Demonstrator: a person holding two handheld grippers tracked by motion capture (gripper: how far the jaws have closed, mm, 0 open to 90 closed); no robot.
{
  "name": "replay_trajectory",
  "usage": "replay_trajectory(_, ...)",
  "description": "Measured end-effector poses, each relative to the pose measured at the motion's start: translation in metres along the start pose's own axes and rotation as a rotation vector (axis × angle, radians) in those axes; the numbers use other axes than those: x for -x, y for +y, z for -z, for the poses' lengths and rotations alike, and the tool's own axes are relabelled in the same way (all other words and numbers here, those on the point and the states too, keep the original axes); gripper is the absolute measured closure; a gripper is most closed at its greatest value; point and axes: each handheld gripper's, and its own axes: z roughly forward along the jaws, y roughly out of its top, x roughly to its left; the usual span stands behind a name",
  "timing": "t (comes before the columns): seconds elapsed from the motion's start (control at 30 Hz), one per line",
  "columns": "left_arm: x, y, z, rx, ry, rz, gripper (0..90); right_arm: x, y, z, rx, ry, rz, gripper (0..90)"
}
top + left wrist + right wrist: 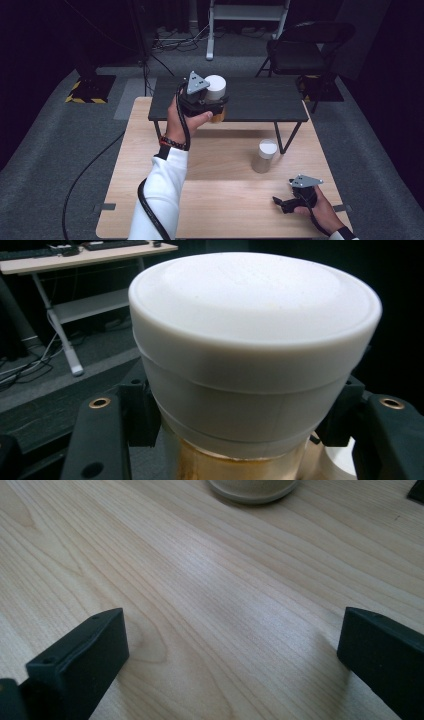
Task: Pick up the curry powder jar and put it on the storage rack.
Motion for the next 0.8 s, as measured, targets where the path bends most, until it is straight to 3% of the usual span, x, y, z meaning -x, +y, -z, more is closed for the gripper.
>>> replay_trajectory(0.43,-0.01,0.005,-0.023,-0.017,0.03,0.006,35.2,0.0,0.0,0.0,0.0,0.0,-0.001,0.0)
replay_trajectory(0.8,-0.01,0.001,-0.035,-0.033,0.043,0.015,35.1,0.0,-0.001,0.001,0.0,0.0,-0.001,0.0)
